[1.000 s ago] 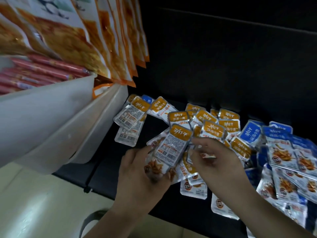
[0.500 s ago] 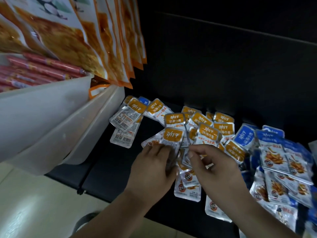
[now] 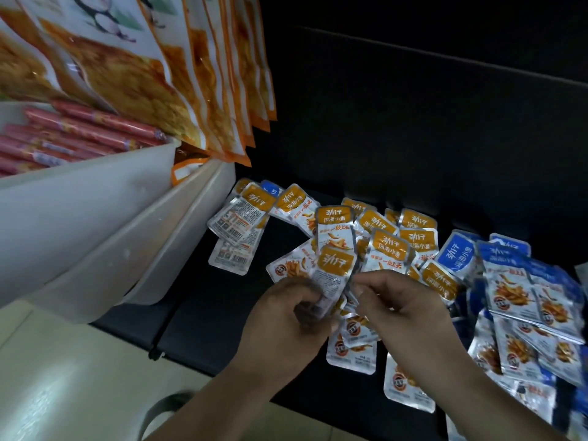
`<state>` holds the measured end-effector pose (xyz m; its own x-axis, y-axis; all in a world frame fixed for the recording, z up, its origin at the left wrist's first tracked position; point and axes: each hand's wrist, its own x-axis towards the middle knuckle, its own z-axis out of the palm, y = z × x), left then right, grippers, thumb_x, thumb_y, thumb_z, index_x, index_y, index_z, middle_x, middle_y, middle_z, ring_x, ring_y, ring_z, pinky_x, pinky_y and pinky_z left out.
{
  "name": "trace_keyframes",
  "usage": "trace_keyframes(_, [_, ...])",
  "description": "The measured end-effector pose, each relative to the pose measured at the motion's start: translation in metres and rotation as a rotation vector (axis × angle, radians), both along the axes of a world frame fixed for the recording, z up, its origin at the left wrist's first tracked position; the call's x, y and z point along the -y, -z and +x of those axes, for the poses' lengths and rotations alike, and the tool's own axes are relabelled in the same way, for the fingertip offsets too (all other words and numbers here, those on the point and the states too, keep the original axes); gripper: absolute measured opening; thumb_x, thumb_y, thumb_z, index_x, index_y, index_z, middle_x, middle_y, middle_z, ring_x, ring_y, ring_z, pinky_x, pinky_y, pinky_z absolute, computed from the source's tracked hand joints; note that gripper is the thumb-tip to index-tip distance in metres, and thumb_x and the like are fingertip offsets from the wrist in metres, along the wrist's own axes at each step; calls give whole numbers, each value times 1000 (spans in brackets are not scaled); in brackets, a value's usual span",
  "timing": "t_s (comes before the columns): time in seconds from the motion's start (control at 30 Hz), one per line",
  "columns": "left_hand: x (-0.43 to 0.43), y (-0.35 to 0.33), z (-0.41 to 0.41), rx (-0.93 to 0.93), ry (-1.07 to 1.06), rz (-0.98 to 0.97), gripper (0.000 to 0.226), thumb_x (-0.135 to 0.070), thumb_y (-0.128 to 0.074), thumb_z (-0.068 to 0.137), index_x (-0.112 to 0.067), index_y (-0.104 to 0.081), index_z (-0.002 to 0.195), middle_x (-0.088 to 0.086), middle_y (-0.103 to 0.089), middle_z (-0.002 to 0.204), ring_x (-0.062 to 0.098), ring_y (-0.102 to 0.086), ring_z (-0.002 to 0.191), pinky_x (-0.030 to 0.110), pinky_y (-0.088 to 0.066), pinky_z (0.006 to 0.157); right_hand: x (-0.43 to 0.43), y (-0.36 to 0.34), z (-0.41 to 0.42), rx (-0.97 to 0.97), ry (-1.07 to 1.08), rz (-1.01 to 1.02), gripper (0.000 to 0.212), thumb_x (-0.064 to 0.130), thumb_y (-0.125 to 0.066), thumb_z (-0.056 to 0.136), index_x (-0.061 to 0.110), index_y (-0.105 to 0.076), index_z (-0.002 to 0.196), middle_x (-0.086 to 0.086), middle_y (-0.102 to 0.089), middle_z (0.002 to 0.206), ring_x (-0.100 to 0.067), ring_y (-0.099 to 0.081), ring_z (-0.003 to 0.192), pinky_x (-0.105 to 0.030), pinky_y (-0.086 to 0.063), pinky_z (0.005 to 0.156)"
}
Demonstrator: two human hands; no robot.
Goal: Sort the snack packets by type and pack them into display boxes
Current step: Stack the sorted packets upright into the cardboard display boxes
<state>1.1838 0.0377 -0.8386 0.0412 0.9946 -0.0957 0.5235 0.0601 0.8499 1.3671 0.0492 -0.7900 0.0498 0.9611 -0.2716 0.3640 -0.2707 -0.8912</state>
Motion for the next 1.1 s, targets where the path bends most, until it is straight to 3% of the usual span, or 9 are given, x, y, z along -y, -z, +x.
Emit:
trace_keyframes(0.13, [2,-8,-8,187,-177,-54,14,-16,-73,95,-22,-72,82,-1,-72,77,15,-66,55,35,-51,48,-1,-4,0,-13,5,-17,19,17,-71,96,34,-78,94,12,-77,85,-7,-73,85,-26,-56,79])
trace_keyframes(0.27, [3,-25,-25,172,-370,67,16,-17,-62,102,-20,-67,87,-4,-69,72,15,-66,62,32,-54,56,-3,-7,-4,-58,28,-11,18,16,-72,95,33,-78,99,10,-78,89,-10,-75,86,-38,-61,87])
trace_keyframes(0.4, [6,-40,-16,534,-481,-132,10,-17,-61,103,-11,-67,98,3,-78,84,23,-75,73,38,-63,66,-6,-14,-17,-215,52,-26,24,29,-75,92,40,-71,113,13,-79,100,-10,-76,91,-41,-61,89])
trace_keyframes(0.6, [9,-46,-6,663,-366,-236,17,-5,-63,101,-20,-67,108,-2,-79,91,13,-71,67,25,-56,57,-19,-9,-33,-275,100,-33,30,12,-80,89,38,-76,104,-10,-77,93,-37,-75,86,-61,-60,82])
trace_keyframes(0.67, [9,-38,-15,503,-287,-221,20,-8,-64,101,-27,-69,104,-9,-77,92,8,-70,73,26,-56,64,-24,-6,-32,-205,77,9,30,12,-80,89,40,-76,101,-18,-73,90,-42,-70,82,-58,-61,77])
trace_keyframes(0.77, [-2,-15,-44,-42,-162,24,17,-14,-67,96,-28,-70,105,-21,-63,112,2,-63,103,27,-56,85,-34,-4,-23,-25,-1,83,27,14,-77,92,39,-74,102,-2,-60,63,-28,-58,58,-33,-56,57])
trace_keyframes(0.87, [-33,-5,-80,-494,-76,209,32,-19,-69,92,-22,-64,123,-5,-48,144,20,-47,133,36,-51,103,-47,-1,-18,264,-83,130,24,20,-76,93,38,-70,109,10,-58,61,-8,-55,48,-20,-48,47])
trace_keyframes(1.0, [-81,1,-101,-769,104,74,77,-32,-64,94,-22,-26,160,9,-6,172,30,-3,160,49,-31,124,-55,7,-13,702,-175,288,24,29,-80,87,33,-75,110,17,-60,98,-13,-68,80,-31,-56,65])
trace_keyframes(1.1, [-92,9,-98,-796,210,-44,79,-43,-49,98,-25,-8,164,10,-3,173,31,2,160,49,-18,128,-56,13,-9,865,-173,293,30,23,-83,81,28,-77,110,2,-58,118,-30,-64,108,-37,-57,72])
